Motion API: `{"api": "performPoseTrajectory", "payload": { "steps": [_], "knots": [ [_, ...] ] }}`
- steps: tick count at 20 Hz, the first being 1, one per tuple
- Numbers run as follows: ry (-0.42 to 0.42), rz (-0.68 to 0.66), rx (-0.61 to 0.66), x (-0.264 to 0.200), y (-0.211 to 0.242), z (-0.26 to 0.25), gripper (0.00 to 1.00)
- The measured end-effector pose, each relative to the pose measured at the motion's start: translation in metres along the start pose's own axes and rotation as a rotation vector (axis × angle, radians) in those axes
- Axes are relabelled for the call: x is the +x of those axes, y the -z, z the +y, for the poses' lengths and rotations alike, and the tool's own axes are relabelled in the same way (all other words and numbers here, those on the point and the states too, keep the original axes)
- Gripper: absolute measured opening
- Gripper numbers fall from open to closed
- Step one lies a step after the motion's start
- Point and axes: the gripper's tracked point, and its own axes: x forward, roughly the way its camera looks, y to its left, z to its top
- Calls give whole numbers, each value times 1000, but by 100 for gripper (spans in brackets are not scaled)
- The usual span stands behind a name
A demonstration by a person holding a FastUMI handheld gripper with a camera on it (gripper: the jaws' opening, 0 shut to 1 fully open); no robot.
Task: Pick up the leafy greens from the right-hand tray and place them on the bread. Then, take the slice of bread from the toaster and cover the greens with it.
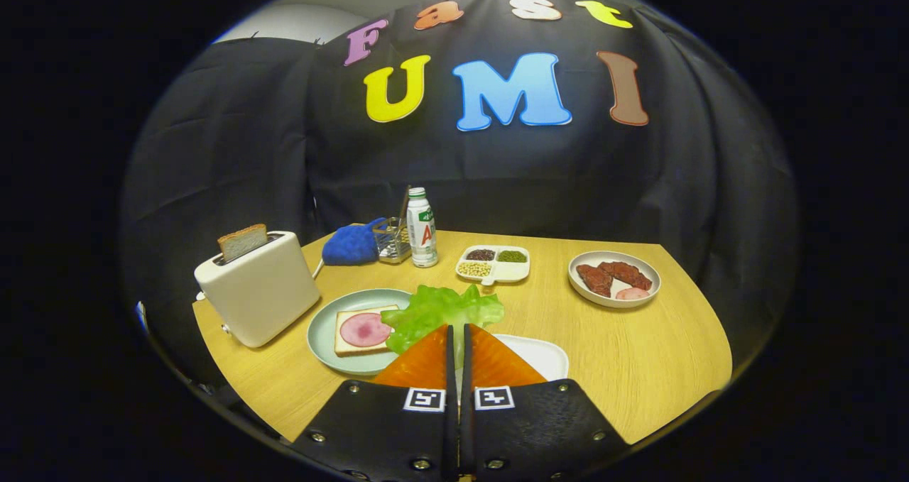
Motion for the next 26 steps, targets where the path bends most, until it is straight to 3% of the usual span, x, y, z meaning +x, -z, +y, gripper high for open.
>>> {"api": "performPoseTrajectory", "payload": {
  "steps": [12,26],
  "knots": [
    [-143,-13,43,52,-12,77,1],
    [-150,57,24,94,32,111,1]
  ]
}}
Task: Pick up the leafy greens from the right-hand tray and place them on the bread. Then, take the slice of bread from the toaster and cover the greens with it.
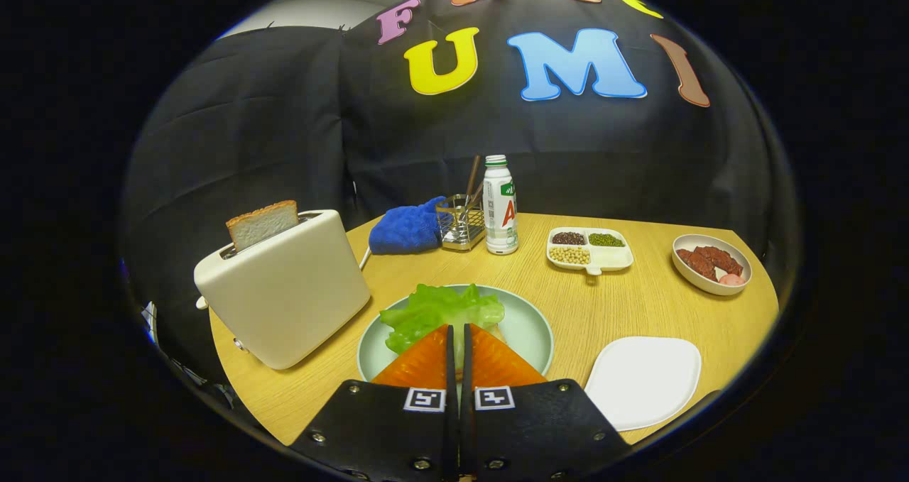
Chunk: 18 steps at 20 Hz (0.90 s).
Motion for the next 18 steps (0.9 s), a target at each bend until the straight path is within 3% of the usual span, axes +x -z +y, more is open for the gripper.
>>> {"api": "performPoseTrajectory", "payload": {
  "steps": [8,9,10,12,15,18],
  "knots": [
    [16,42,-24,4,21,-1,1],
    [25,43,-35,1,23,-4,5],
    [28,43,-38,0,23,-6,17],
    [42,38,-34,-3,24,-9,23],
    [51,19,-51,-8,21,-13,25],
    [60,6,-83,-12,17,-14,33]
  ]
}}
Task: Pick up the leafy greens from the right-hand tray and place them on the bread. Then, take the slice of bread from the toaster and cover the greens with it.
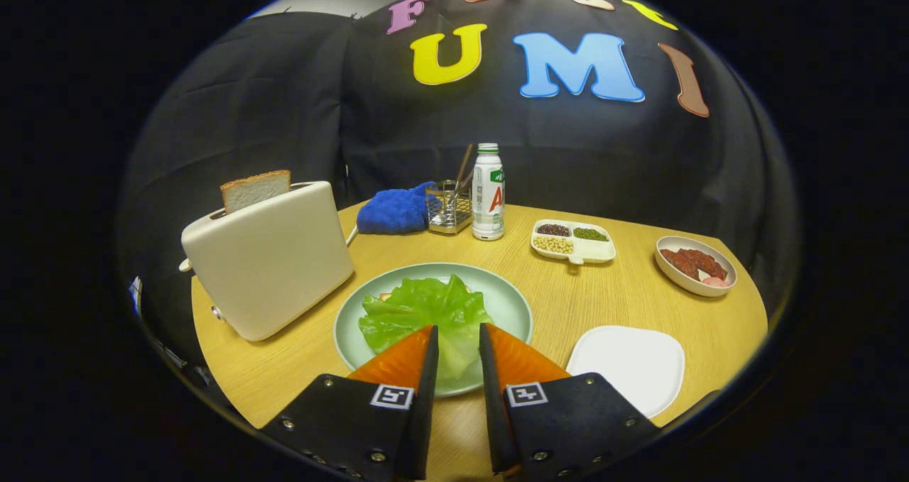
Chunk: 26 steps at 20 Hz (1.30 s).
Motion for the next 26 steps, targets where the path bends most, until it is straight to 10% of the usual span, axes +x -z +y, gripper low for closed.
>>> {"api": "performPoseTrajectory", "payload": {
  "steps": [5,18,26],
  "knots": [
    [33,-103,22,-14,-23,0,50],
    [338,-185,89,-26,-64,47,50],
    [225,-258,93,-29,-88,125,50]
  ]
}}
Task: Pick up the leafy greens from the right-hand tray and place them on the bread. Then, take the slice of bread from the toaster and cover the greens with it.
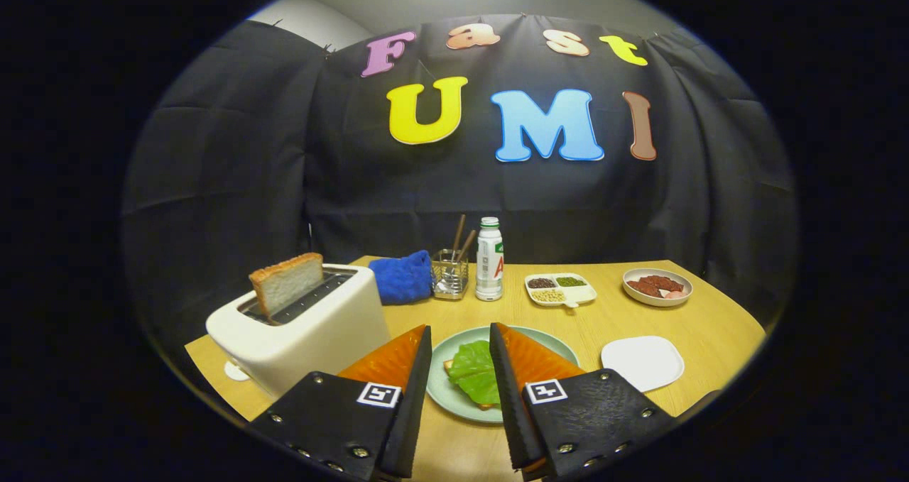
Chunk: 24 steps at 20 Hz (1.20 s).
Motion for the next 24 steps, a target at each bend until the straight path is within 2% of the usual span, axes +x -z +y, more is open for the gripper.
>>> {"api": "performPoseTrajectory", "payload": {
  "steps": [9,13,21,24],
  "knots": [
    [-133,-68,6,-22,-37,96,50],
    [-196,-26,8,-17,-25,138,50],
    [-173,-36,-8,9,-26,171,50],
    [-132,-39,-31,23,-25,175,50]
  ]
}}
